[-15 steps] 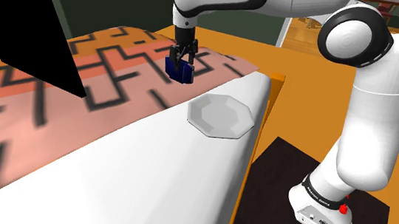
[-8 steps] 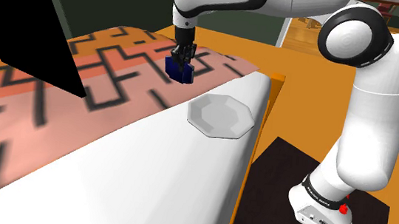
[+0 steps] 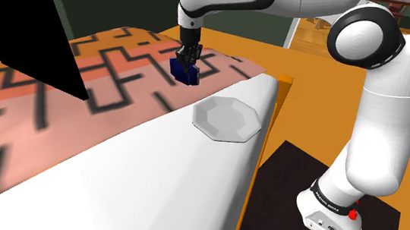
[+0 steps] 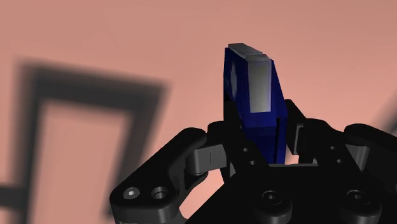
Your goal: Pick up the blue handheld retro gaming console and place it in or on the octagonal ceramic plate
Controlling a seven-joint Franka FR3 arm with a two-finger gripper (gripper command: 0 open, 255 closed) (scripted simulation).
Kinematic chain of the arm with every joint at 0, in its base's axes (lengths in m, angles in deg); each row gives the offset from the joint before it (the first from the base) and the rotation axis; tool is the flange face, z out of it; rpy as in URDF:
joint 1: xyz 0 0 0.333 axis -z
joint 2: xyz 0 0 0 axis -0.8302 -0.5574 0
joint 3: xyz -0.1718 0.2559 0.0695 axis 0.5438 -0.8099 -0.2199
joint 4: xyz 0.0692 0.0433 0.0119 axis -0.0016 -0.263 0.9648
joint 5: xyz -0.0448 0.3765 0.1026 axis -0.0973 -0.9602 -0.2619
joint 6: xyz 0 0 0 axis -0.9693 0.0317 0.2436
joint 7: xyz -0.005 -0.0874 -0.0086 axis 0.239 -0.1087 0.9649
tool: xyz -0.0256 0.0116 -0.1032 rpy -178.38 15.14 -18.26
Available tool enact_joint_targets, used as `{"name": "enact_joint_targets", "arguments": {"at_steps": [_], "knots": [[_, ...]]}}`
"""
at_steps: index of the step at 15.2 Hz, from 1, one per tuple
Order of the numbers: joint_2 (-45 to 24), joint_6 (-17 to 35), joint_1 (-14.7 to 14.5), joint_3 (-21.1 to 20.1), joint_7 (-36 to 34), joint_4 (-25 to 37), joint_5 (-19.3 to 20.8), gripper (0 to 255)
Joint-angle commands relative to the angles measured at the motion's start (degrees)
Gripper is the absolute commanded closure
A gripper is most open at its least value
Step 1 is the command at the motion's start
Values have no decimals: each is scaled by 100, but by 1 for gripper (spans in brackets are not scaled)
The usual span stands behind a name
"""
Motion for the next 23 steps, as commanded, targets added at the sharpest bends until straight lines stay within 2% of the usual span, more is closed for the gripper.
{"name": "enact_joint_targets", "arguments": {"at_steps": [1, 17, 20, 23], "knots": [[-22, -92, -6, -6, 1, 84, -5, 255], [-309, -1413, -46, -11, -18, 1692, 17, 255], [607, -1040, -51, -49, -89, 406, -50, 255], [1388, -818, -75, -88, -161, -594, -118, 255]]}}
